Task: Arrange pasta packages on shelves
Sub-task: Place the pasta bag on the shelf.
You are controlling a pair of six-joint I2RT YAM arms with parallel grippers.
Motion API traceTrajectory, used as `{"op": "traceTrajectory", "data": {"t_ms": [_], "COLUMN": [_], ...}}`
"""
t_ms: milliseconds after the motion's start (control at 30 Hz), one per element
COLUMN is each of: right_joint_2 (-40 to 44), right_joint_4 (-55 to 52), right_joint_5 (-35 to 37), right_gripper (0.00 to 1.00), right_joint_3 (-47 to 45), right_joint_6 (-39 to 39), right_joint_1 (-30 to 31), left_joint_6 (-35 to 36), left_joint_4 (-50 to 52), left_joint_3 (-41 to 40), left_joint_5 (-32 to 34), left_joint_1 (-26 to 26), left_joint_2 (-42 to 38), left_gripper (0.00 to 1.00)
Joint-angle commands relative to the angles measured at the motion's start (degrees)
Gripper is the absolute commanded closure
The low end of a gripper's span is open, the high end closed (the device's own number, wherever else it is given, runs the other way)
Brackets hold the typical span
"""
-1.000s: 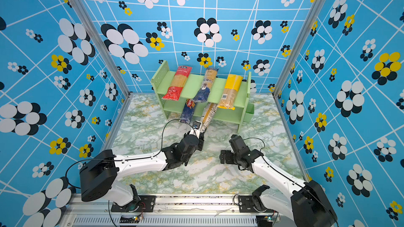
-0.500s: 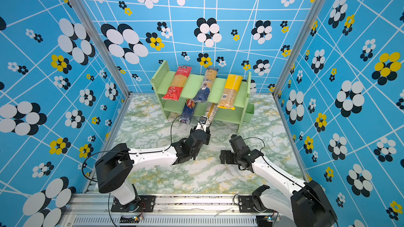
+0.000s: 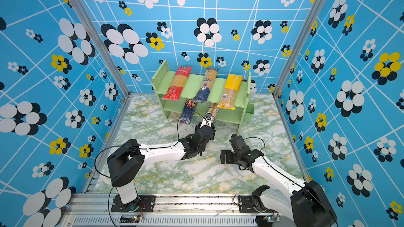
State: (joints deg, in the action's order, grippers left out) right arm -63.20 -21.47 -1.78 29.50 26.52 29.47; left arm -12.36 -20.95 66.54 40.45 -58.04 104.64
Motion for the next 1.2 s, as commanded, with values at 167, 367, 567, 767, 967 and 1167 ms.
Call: {"op": "traceTrajectory", "data": {"t_ms": [167,367,567,767,967,1167], "right_joint_2": [1.2,1.9,1.8,1.9,1.9,2.1], "right_joint_4": [-0.7,-0.4,0.0,-0.1,-0.1,0.0], "right_joint_5": [0.5,0.6,0.6,0.6,0.7,0.7], "right_gripper": [0.01,0.01,0.01,0.01,0.01,0.01], "right_joint_3": [-0.4,-1.0,-1.1,-1.2,-1.2,-1.4], "right_joint_6": [-1.1,-1.1,-1.1,-1.2,-1.3,-1.3], "right_joint_1": [-0.6,-0.9,-1.0,-1.2,-1.3,-1.4], "left_joint_6": [-0.4,-0.5,-1.0,-0.8,-0.7,-0.6], "left_joint_4": [-6.9,-5.7,-5.9,-5.7,-5.5,-5.1], "left_joint_3": [5.7,7.8,9.4,11.0,12.2,13.8], "left_joint_5": [3.9,3.5,3.4,3.0,2.4,2.1], "left_joint_1": [1.6,2.1,2.8,3.1,3.9,4.4], "left_joint_2": [0.5,1.3,3.4,5.1,5.9,6.9], "left_gripper": [1.00,1.00,1.00,1.00,1.00,1.00]}}
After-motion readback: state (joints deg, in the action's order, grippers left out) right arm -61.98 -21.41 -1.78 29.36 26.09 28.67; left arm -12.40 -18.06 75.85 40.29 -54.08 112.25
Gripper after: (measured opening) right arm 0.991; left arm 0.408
